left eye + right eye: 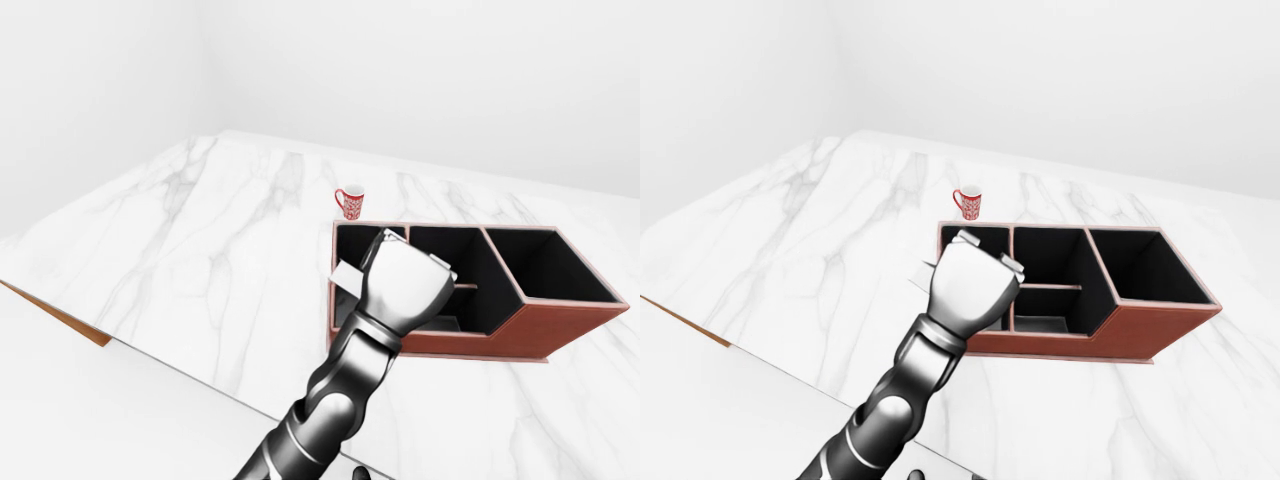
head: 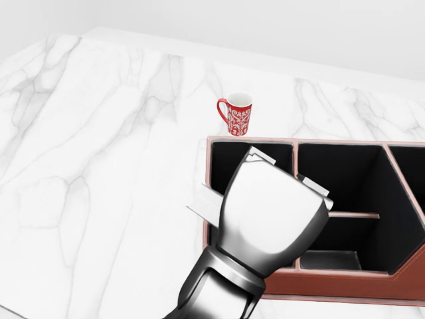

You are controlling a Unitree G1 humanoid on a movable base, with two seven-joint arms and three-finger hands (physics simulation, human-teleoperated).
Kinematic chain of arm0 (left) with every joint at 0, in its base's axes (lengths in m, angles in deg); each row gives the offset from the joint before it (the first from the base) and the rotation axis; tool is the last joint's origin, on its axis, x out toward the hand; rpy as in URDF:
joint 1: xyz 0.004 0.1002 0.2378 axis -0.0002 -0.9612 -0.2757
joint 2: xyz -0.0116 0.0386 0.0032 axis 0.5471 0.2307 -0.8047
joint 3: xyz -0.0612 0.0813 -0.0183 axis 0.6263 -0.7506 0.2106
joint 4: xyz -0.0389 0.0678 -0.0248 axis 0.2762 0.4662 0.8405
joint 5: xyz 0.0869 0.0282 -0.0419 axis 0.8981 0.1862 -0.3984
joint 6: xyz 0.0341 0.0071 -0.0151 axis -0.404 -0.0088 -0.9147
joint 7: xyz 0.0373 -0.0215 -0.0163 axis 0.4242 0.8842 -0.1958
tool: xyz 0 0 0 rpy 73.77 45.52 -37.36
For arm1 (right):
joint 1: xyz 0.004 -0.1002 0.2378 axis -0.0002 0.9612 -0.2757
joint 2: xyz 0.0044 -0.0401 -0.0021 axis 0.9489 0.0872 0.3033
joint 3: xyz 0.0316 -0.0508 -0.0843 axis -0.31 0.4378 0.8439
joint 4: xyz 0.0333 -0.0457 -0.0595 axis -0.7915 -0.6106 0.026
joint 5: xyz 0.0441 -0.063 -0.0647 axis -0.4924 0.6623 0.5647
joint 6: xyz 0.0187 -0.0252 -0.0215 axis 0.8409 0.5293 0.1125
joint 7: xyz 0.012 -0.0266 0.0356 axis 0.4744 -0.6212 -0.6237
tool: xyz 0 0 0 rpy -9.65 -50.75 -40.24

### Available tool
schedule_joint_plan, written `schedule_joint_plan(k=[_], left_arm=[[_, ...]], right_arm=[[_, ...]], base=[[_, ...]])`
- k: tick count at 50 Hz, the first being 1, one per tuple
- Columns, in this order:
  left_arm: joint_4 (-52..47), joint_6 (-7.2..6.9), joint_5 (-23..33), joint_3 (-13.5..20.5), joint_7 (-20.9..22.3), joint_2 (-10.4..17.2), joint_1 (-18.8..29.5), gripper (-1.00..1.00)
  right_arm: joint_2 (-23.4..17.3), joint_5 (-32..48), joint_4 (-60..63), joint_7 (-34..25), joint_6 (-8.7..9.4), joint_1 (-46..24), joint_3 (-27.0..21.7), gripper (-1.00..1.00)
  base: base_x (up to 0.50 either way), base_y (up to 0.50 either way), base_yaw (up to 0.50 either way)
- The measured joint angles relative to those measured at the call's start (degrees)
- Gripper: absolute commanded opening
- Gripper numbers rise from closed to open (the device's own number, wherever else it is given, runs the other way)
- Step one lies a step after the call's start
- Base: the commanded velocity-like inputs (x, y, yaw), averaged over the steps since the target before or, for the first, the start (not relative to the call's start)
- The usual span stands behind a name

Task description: Pick up the book and place it in the left compartment of the caddy.

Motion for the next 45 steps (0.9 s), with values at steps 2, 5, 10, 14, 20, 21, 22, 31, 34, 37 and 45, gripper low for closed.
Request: schedule_joint_plan(k=[2, 5, 10, 14, 20, 21, 22, 31, 34, 37, 45], left_arm=[[0.61, 0.0, 0.0, 0.11, -0.44, -0.18, -0.06, -1.0], [1.5, 0.0, 0.01, 0.4, -1.08, -0.55, -0.11, -1.0], [2.95, 0.0, 0.02, 1.22, -2.17, -1.45, -0.24, -1.0], [4.67, 0.0, 0.04, 2.35, -3.41, -2.29, -0.15, -1.0], [7.43, 0.0, 0.07, 4.33, -5.48, -3.2, 0.23, -1.0], [7.83, 0.0, 0.08, 4.62, -5.76, -3.3, 0.33, -1.0], [8.24, 0.0, 0.09, 4.92, -6.05, -3.39, 0.43, -1.0], [10.96, 0.0, 0.14, 7.24, -7.89, -4.32, 0.88, -1.0], [11.79, 0.0, 0.16, 7.83, -8.44, -4.59, 0.96, -1.0], [12.58, 0.05, 0.18, 8.34, -8.91, -4.86, 1.03, -1.0], [13.8, 0.32, 0.21, 8.98, -9.61, -5.5, 1.01, -1.0]], right_arm=[[0.0, 0.03, -0.02, -0.04, 0.0, -0.02, -0.01, 1.0], [0.01, 0.1, -0.1, -0.1, 0.0, -0.05, 0.04, 1.0], [0.01, 0.14, -0.12, -0.12, 0.0, -0.05, 0.08, 1.0], [-0.01, 0.15, -0.17, -0.15, 0.0, -0.07, 0.09, 1.0], [-0.02, 0.16, -0.15, -0.16, 0.0, -0.06, 0.1, 1.0], [-0.02, 0.16, -0.15, -0.17, 0.0, -0.06, 0.1, 1.0], [-0.03, 0.17, -0.16, -0.17, 0.0, -0.07, 0.1, 1.0], [-0.09, 0.26, -0.36, -0.18, 0.0, -0.13, 0.2, 1.0], [-0.11, 0.25, -0.37, -0.17, 0.0, -0.11, 0.19, 1.0], [-0.1, 0.31, -0.43, -0.21, 0.0, -0.14, 0.23, 1.0], [-0.06, 0.31, -0.43, -0.24, 0.0, -0.12, 0.27, 1.0]], base=[[0.0, 0.0, 0.0], [0.0, 0.0, 0.0], [0.0, 0.0, 0.0], [0.0, 0.0, 0.0], [0.0, 0.0, 0.0], [0.0, 0.0, 0.0], [0.0, 0.0, 0.0], [0.0, 0.0, 0.0], [0.0, 0.0, 0.0], [0.0, 0.0, 0.0], [0.0, 0.0, 0.0]])
